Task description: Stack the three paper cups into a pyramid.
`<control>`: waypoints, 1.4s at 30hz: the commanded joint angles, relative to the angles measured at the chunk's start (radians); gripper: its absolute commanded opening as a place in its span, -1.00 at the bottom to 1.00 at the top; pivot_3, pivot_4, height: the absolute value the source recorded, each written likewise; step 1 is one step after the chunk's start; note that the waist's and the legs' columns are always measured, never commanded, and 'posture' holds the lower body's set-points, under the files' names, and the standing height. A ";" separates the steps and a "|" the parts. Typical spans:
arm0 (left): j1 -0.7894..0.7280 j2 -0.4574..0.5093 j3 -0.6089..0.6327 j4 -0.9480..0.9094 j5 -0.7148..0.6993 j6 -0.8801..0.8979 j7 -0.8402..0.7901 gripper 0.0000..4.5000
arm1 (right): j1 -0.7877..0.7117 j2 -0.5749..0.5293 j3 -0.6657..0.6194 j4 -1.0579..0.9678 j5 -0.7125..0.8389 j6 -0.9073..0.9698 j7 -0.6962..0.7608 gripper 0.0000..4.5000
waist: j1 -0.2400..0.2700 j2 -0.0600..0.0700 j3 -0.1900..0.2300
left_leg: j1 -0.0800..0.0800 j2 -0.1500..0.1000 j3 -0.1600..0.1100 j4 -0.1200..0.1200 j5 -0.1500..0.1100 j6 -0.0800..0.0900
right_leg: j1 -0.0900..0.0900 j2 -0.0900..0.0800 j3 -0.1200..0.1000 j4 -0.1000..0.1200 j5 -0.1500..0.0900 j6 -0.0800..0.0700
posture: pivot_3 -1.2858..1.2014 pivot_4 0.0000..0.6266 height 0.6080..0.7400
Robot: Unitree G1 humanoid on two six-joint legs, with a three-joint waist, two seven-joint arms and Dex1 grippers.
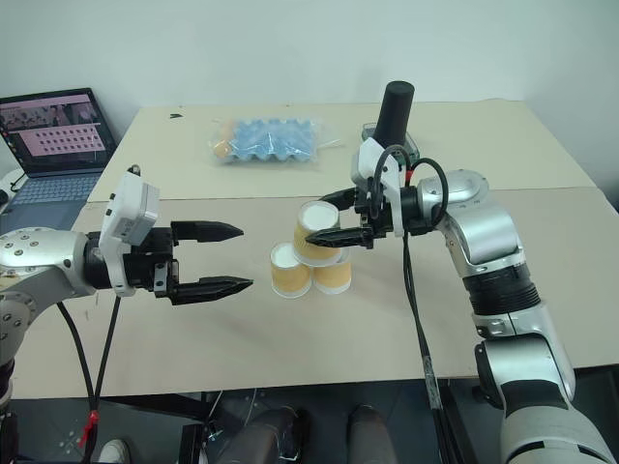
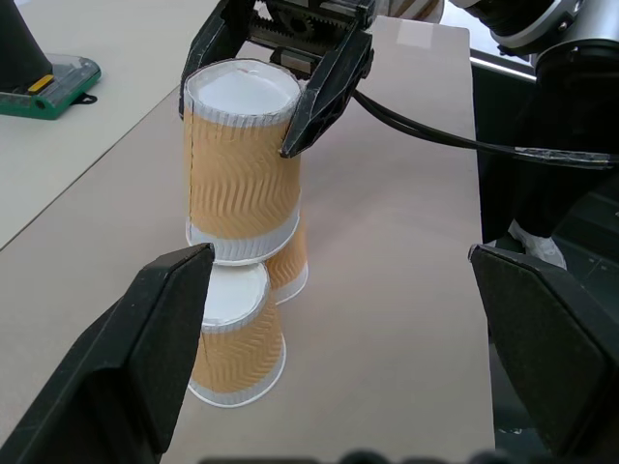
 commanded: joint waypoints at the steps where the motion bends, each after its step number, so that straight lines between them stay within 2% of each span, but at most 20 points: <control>1: -0.015 0.005 0.015 -0.017 -0.018 -0.007 0.003 1.00 | -0.021 0.002 -0.011 -0.015 -0.008 -0.016 -0.004 0.98 | 0.000 0.000 0.000 | 0.000 0.000 0.000 0.000 0.000 -0.001 | 0.000 0.000 0.000 0.000 0.000 0.000 | 0.03 -0.52 1.00; 4: -0.015 0.005 0.014 -0.017 -0.019 -0.006 0.002 1.00 | -0.022 0.003 -0.015 -0.016 -0.010 -0.013 -0.007 0.98 | 0.000 0.000 0.000 | 0.000 0.000 0.000 0.000 0.003 -0.004 | 0.000 0.000 0.000 0.000 0.000 0.000 | 0.03 -0.52 1.00; 28: -0.039 -0.001 -0.009 0.007 -0.005 -0.014 -0.010 1.00 | -0.030 -0.031 -0.057 -0.078 0.027 0.053 -0.013 0.98 | 0.000 0.000 0.000 | 0.000 0.000 0.000 0.000 0.002 -0.004 | 0.000 0.000 0.000 0.000 0.000 0.000 | 0.03 -0.52 1.00; 38: -0.050 -0.007 -0.009 0.003 -0.013 -0.009 -0.004 1.00 | 0.015 -0.093 -0.095 -0.055 0.029 0.039 0.001 0.98 | 0.001 0.000 0.000 | 0.000 0.000 0.000 0.000 0.002 -0.003 | 0.000 0.000 0.000 0.000 0.000 0.000 | 0.03 -0.52 1.00; 42: -0.043 -0.005 -0.005 -0.002 -0.016 -0.007 -0.004 1.00 | 0.064 -0.149 -0.126 -0.024 0.021 0.009 0.014 0.98 | 0.005 0.000 0.000 | -0.001 0.000 0.000 0.000 0.002 -0.003 | 0.000 0.000 0.000 0.000 0.000 0.000 | 0.03 -0.52 1.00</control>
